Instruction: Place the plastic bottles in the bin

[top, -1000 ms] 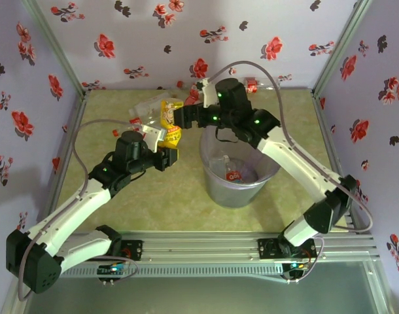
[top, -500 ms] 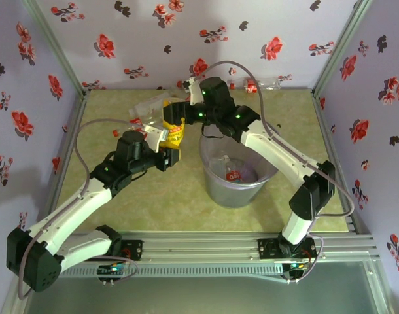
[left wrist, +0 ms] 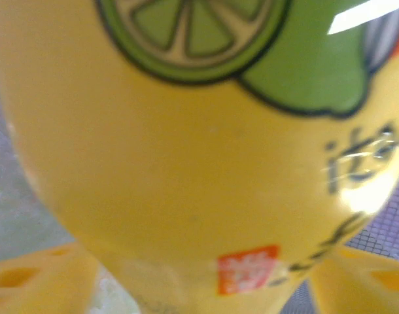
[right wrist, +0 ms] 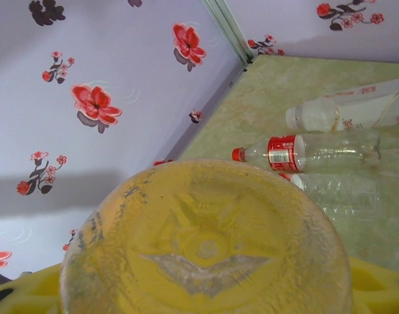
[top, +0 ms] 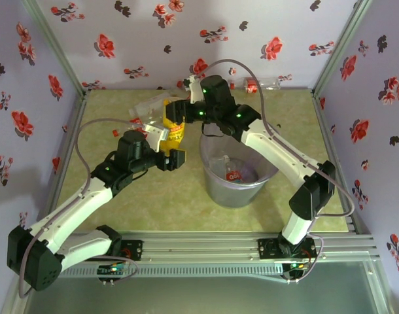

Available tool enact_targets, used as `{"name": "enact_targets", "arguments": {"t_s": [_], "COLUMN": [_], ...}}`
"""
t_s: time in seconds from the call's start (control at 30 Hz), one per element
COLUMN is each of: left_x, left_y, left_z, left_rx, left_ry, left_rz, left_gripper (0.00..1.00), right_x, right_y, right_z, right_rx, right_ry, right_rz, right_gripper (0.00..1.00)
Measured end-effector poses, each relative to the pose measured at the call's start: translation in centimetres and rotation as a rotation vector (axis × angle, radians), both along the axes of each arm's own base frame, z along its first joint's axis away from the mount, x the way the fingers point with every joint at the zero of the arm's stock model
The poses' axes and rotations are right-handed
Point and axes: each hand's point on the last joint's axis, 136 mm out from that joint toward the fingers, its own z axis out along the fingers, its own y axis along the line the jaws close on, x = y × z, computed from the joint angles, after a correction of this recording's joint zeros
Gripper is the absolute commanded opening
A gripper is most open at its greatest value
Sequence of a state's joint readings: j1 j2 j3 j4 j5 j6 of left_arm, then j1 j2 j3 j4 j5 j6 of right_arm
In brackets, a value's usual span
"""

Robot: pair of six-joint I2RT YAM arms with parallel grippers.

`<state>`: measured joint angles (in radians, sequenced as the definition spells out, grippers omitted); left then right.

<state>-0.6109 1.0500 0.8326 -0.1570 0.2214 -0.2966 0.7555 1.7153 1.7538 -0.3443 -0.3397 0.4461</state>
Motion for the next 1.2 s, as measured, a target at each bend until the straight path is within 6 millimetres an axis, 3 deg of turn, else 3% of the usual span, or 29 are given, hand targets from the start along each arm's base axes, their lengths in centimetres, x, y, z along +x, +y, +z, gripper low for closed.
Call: {"name": "enact_targets", "arguments": {"t_s": [0.17,0.27,0.33,0.5,0.6,0.77,0.87,0.97,1.2], "left_x": [0.1,0.1,0.1,0.2,0.3,0.9,1.5,1.8,2.0], "left_y": [0.2,0.3,0.3,0.4,0.6,0.6,0.5,0.4,0.5], "left_z": [-0.1,-0.5,-0.7,-0.8,-0.8,-1.9,-2.9,-3.9,-4.2], "left_rx": [0.005,0.012,0.010,0.012,0.015,0.030,0.041,0.057,0.063], "left_ry": [-0.002,0.005,0.011,0.013,0.015,0.041,0.064,0.090,0.097], "left_rz": [0.011,0.015,0.015,0.030,0.045,0.066,0.079,0.083,0.091], "left_gripper": [1.00,1.00,1.00,1.00,1.00,1.00,1.00,1.00,1.00], "right_x": [0.4,0.4,0.9,1.9,0.9,-2.3,-3.7,-3.7,-1.7], "right_y": [-0.8,-2.4,-4.2,-11.6,-15.7,-19.8,-21.1,-21.5,-19.7], "right_z": [2.6,4.0,5.1,8.7,10.1,10.8,10.2,9.6,8.4], "right_rx": [-0.012,-0.031,-0.042,-0.063,-0.102,-0.155,-0.165,-0.168,-0.162], "right_ry": [-0.079,-0.120,-0.140,-0.182,-0.206,-0.226,-0.215,-0.201,-0.171], "right_rz": [-0.013,-0.037,-0.079,-0.233,-0.313,-0.361,-0.371,-0.371,-0.322], "right_gripper": [0.50,0.49,0.49,0.48,0.48,0.48,0.48,0.48,0.48]}}
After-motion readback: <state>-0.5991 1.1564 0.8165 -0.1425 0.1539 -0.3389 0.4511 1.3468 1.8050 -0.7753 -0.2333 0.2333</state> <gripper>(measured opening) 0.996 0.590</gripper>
